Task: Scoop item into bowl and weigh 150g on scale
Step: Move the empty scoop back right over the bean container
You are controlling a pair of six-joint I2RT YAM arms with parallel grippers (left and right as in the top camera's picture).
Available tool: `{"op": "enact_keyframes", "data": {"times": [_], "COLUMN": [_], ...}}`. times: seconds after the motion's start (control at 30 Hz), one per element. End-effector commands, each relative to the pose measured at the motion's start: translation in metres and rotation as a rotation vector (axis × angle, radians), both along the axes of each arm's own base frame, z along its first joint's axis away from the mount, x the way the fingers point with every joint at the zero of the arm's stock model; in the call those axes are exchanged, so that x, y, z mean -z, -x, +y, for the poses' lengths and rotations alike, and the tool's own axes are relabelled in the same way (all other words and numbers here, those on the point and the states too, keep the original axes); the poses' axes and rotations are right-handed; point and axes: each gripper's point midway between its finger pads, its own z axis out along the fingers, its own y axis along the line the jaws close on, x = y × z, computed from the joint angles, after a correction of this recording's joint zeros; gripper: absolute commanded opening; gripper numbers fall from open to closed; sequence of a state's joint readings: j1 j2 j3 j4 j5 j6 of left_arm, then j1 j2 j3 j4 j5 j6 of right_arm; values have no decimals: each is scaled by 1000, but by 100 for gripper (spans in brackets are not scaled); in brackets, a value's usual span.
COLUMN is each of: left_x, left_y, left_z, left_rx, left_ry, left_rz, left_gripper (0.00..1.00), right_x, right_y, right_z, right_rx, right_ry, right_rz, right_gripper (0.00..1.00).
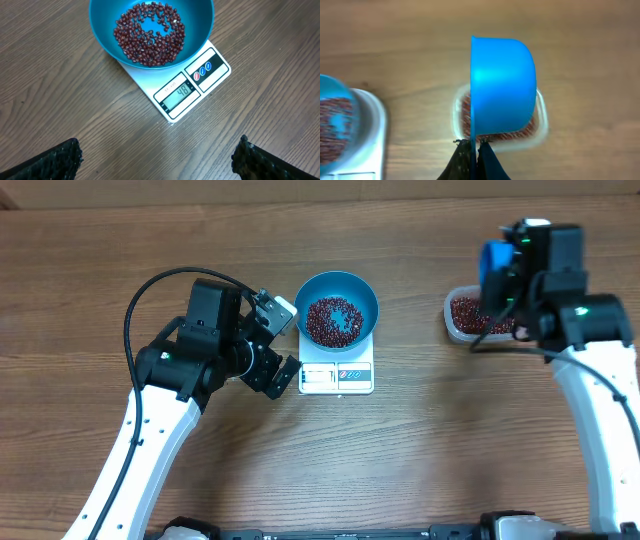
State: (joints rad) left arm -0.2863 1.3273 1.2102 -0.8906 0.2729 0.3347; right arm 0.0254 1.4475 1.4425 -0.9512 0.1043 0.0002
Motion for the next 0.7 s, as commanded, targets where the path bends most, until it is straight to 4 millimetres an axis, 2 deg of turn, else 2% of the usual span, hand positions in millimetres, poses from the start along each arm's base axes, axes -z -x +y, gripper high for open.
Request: {"op": "enact_keyframes", "data": {"times": [0.0,0.07,0.2,0.3,0.5,0.67], "left_x": [3,3,3,3,3,3], "left_y": [1,1,1,1,1,1], "left_z": [-3,-3,-3,-3,-3,-3], "left_rx": [-4,-4,-4,-4,-4,-4], "left_ry": [17,17,17,17,17,17], "left_rz": [19,19,19,19,19,19], "left_gripper": [100,100,100,100,100,100], "right_x": [19,39,71,81,89,110], "right_y": [-7,-9,-11,-10,-9,-8], "right_z": [-14,-25,-33,-35,-39,-45], "right_rx": [8,41,66,73,88,123], "right_ry": [15,60,126,143,161,202], "right_rz": [64,124,227,265,291,345], "right_gripper": [4,4,4,4,4,4]}}
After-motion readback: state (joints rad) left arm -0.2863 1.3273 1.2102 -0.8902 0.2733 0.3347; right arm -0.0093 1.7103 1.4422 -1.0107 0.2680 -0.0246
